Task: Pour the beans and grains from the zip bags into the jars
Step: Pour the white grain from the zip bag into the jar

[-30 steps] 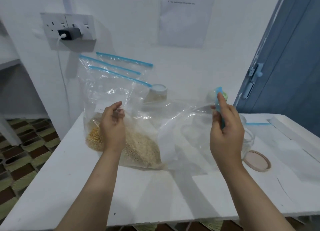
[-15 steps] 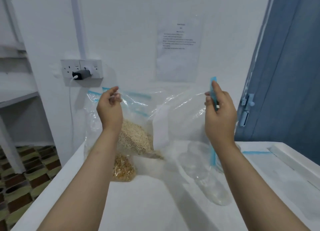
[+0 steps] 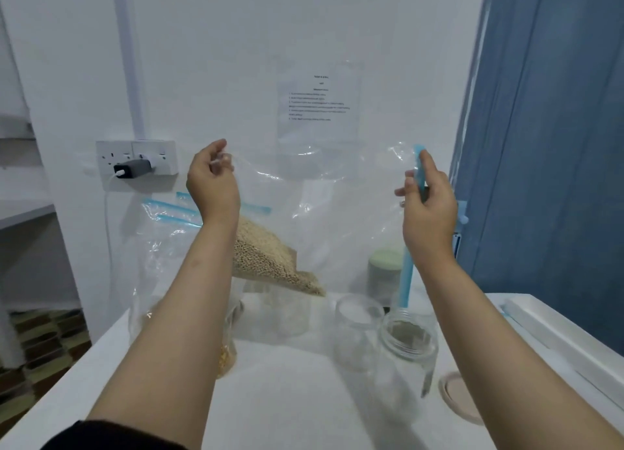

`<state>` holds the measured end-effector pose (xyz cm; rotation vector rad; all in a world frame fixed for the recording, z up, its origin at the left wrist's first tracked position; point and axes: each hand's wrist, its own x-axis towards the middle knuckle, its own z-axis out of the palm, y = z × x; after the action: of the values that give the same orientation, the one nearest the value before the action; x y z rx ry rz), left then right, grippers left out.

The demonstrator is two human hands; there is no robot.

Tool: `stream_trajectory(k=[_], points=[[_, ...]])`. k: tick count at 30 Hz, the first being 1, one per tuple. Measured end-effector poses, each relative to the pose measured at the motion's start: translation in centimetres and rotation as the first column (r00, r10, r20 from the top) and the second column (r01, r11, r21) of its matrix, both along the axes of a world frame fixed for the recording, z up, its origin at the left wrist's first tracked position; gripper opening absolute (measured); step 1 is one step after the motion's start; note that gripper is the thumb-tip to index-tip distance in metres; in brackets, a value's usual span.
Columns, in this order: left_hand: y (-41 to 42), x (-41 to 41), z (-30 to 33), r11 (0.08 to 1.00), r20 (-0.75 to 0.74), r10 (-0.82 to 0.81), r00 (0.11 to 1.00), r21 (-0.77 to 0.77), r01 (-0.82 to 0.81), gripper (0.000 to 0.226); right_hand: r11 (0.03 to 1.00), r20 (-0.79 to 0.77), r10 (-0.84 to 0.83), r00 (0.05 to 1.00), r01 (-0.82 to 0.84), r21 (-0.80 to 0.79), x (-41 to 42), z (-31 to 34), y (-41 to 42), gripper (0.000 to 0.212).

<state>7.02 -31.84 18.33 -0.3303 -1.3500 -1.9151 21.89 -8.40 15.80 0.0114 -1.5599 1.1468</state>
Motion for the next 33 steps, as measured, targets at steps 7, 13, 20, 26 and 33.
stream_trajectory(k=[7,13,20,26,33], points=[[1.9,0.8,-0.6,0.999,-0.012,0.02,1.0,-0.039,-0.02,0.034,1.0,0.016,0.027,1.0,-0.027,0.005,1.0,-2.0,2.8,0.047],[2.8,1.6,-0.7,0.998,-0.011,0.007,1.0,-0.058,-0.008,0.029,0.996,0.019,0.066,0.998,-0.065,-0.063,1.4,-3.9,4.5,0.049],[3.3,2.1,0.0,0.994,-0.042,0.025,0.999,-0.107,-0.029,0.031,0.992,0.022,0.096,0.995,-0.094,-0.086,1.3,-5.2,5.8,0.05],[3.8,2.3,0.5,0.988,-0.056,0.033,0.998,-0.152,-0.041,0.029,0.989,0.017,0.125,0.992,-0.123,-0.085,1.3,-5.4,6.5,0.05],[3.6,2.2,1.6,0.987,-0.062,0.052,0.997,-0.148,-0.06,0.027,0.977,0.003,0.181,0.983,-0.179,-0.116,0.0,-4.7,7.0,0.05]])
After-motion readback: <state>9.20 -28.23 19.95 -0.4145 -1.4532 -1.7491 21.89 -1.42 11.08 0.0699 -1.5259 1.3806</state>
